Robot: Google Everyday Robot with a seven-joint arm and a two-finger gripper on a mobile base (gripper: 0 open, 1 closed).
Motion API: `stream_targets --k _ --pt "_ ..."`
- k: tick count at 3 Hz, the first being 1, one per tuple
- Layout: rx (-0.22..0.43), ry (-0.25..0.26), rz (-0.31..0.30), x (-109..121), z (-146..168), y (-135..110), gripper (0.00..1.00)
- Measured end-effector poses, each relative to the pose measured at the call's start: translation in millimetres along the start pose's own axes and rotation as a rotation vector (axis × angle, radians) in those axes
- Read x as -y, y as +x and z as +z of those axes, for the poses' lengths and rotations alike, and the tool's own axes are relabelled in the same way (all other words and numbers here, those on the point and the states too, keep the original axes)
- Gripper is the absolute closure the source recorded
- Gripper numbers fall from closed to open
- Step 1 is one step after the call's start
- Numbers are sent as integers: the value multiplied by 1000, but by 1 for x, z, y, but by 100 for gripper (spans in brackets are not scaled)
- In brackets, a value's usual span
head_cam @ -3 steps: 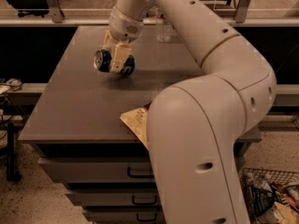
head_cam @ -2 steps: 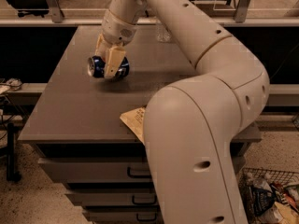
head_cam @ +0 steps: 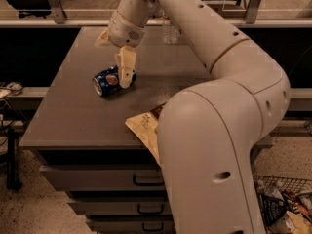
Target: Knock pepsi can over
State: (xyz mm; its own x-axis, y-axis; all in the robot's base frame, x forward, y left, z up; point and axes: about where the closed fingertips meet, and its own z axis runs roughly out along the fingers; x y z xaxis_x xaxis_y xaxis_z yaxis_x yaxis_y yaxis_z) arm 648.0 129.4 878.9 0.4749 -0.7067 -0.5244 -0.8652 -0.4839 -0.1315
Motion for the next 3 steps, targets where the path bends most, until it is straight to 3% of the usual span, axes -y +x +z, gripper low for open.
stream_targets --k 1,2,3 --pt "20 66 111 -8 -22 22 0" --pt "92 209 302 -27 -63 57 0" --pt "164 388 490 -53 -106 108 0"
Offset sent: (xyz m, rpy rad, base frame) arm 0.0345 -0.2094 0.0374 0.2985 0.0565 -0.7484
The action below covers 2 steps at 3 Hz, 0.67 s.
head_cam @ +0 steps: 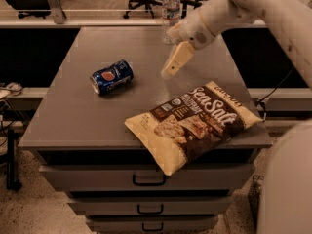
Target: Knock pepsi can over
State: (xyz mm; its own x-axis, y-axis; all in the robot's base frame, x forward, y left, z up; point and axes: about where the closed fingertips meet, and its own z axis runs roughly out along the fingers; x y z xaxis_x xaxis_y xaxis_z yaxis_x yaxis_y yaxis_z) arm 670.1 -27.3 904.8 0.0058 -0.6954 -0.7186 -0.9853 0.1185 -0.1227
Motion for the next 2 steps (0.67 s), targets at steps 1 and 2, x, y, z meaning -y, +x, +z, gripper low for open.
stream_targets --k 1,2 --pt "87 186 157 17 -46 46 0" --pt "185 306 273 34 -58 65 0"
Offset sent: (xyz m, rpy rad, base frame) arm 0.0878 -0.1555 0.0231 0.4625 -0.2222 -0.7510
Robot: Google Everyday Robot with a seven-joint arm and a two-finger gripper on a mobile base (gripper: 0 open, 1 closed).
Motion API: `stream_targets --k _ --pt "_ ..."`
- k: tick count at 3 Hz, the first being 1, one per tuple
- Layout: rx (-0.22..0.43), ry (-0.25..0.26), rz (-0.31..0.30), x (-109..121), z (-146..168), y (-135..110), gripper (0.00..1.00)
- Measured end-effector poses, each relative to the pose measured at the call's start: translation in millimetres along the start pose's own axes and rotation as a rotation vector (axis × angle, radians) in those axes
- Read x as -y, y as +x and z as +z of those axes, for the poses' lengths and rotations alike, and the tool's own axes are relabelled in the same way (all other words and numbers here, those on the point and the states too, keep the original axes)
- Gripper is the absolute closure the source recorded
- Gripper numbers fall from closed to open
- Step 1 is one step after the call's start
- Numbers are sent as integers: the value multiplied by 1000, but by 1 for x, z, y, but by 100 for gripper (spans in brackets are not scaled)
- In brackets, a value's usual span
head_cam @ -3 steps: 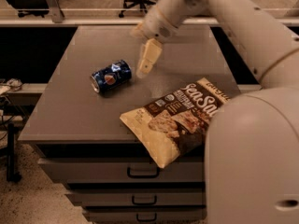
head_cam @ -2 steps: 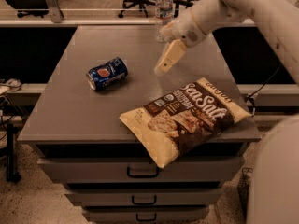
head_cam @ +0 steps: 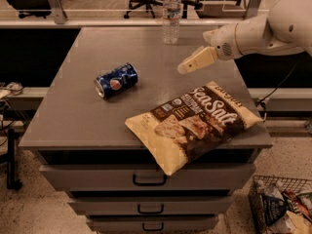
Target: Knock pepsi can over
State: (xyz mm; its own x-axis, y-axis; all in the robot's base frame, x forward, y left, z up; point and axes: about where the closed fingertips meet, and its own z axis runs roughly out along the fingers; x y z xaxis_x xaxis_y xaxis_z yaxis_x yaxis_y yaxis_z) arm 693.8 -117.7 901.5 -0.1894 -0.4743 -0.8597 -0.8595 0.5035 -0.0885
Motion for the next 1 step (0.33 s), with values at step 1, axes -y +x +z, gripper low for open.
stream_targets --k 1 --pt "38 82 5 21 -1 -8 0"
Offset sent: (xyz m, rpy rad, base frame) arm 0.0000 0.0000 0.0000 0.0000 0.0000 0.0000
